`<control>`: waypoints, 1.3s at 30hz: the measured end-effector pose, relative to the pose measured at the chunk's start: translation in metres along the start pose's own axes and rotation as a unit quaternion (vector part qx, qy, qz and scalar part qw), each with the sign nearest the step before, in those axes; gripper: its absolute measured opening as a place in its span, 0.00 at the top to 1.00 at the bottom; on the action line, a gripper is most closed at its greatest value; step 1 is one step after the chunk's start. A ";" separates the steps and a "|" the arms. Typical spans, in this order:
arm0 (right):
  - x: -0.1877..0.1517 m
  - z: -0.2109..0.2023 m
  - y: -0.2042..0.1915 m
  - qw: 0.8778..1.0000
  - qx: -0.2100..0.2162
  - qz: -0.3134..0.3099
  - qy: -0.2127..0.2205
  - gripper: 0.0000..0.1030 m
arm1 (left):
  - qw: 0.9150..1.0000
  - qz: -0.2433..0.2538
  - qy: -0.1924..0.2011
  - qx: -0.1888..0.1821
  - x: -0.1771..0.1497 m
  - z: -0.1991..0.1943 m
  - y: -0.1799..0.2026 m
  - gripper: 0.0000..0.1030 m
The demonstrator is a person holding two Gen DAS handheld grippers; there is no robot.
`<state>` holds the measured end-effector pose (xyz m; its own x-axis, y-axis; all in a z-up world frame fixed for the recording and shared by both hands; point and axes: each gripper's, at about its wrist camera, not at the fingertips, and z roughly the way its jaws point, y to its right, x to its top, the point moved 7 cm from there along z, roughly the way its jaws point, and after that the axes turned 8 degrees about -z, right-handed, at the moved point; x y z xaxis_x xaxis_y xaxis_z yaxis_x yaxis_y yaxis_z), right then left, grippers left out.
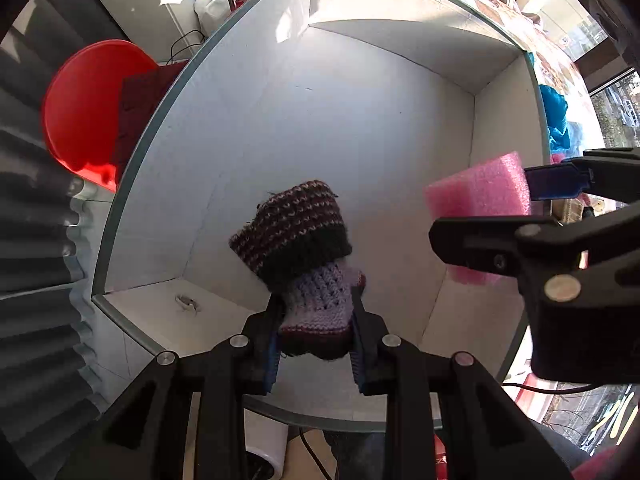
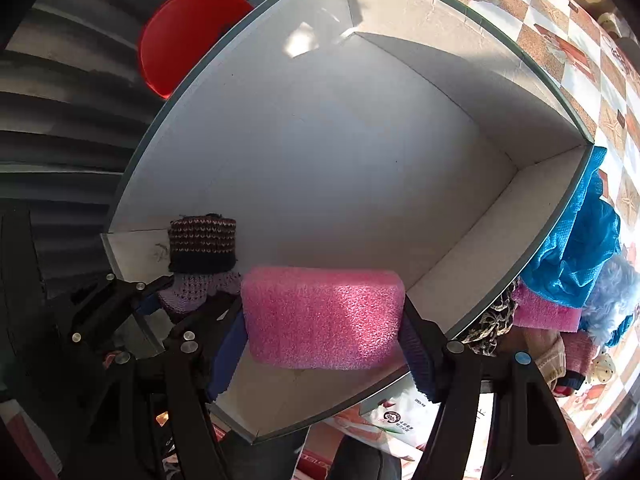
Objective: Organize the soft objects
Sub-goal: 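Lower the hat into the box with the left tool while the right tool lowers the sponge, then open both tools to release the items and withdraw from the box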
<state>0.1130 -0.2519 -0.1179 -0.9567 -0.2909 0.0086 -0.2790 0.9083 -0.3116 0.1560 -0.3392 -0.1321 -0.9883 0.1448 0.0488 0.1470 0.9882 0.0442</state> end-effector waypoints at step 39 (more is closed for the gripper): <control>-0.022 -0.073 0.025 0.989 0.054 0.106 0.082 0.00 | 0.996 0.012 0.065 -0.062 -0.011 -0.066 0.024 0.00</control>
<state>0.1209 -0.2005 -0.0566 -0.9959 -0.0360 0.0831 -0.0680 0.9037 -0.4228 0.1729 -0.3208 -0.0658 -0.9719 0.1529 0.1793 0.1828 0.9694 0.1642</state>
